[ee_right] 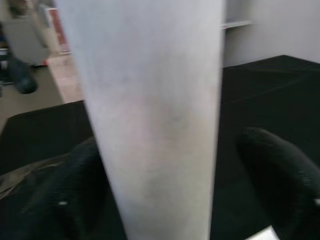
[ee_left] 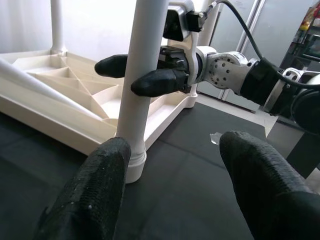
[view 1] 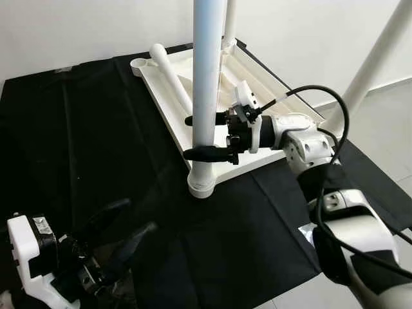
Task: Building children table
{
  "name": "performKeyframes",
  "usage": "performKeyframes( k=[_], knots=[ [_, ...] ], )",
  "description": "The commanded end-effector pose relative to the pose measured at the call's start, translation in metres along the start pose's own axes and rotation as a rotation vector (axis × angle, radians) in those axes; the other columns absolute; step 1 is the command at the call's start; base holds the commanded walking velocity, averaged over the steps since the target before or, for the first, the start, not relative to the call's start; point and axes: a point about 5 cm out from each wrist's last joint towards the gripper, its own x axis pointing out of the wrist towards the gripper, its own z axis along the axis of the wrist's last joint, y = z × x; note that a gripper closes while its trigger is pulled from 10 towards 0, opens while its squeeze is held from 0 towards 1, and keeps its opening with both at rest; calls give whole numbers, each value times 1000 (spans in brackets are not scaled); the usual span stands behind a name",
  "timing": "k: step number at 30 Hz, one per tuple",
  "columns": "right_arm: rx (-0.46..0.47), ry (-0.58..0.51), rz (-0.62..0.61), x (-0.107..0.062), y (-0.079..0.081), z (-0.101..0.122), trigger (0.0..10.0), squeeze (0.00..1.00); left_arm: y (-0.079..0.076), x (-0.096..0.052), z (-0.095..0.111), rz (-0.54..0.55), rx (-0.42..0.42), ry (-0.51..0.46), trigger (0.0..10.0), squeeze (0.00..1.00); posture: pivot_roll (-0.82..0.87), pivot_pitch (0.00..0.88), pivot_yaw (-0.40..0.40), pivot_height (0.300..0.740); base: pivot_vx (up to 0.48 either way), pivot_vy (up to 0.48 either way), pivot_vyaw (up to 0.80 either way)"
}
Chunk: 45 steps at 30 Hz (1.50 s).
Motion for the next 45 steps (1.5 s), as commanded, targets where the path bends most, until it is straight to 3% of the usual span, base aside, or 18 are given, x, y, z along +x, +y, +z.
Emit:
performKeyframes(
  k=[1,9,17,18,19,20,21,22,23,24,27,34,35,39,40,42,43,45],
  knots=[
    [-12,-8,42,4,1,1,0,0,-2,-2,3,-2,6,7,10000,0,92,247,-32,740,0,0,0],
    [-19,2,60,0,-2,0,0,0,-1,-2,3,9,12,5,10000,0,74,242,-36,740,0,0,0],
    [-9,8,-200,-11,-2,-22,0,0,3,-1,1,37,18,-5,10000,0,50,233,-43,740,0,0,0],
    [51,-1,-348,1,11,-43,0,0,7,-1,0,59,22,-8,0,0,34,228,-36,740,0,0,0],
    [51,-1,-348,1,11,-43,0,0,7,-1,0,59,22,-8,0,0,34,228,-36,740,0,0,0],
    [102,14,-489,8,28,-62,0,0,11,0,0,73,30,-9,0,0,34,228,-36,740,0,0,0],
    [102,14,-489,8,28,-62,0,0,11,0,0,73,30,-9,0,0,34,228,-36,740,0,0,0],
    [159,33,-638,15,51,-78,0,0,15,0,0,80,38,-7,0,0,25,226,-18,740,0,0,0],
    [159,33,-638,15,51,-78,0,0,15,0,0,80,38,-7,0,0,25,226,-18,740,0,0,0],
    [158,104,-965,8,75,-90,0,0,21,0,0,88,51,-8,0,0,8,217,-4,740,0,0,0],
    [157,76,-1085,19,81,-88,0,0,24,2,-1,90,59,-9,0,0,17,206,-3,740,0,0,0],
    [189,65,-1086,27,80,-83,0,0,24,3,-1,88,60,-4,0,0,25,202,-2,740,0,0,0],
    [206,63,-1063,29,74,-80,10000,0,24,4,-1,91,63,1,10000,0,26,201,-2,740,0,0,0],
    [230,5,-947,31,61,-60,10000,0,26,4,-1,100,75,12,10000,0,26,200,-6,740,0,0,0],
    [233,-40,-865,31,57,-49,10000,1000,26,4,-1,102,77,13,10000,0,26,201,-8,740,0,0,0],
    [233,-69,-809,31,55,-42,10000,1000,26,4,-2,103,78,13,10000,0,26,201,-8,740,0,0,0],
    [238,-126,-651,31,52,-28,10000,1000,26,4,-2,106,80,13,10000,0,28,201,-13,740,0,0,0],
    [239,-137,-618,31,52,-26,10000,1000,26,4,-2,106,80,13,10000,0,28,201,-13,740,0,0,0]
  ],
)
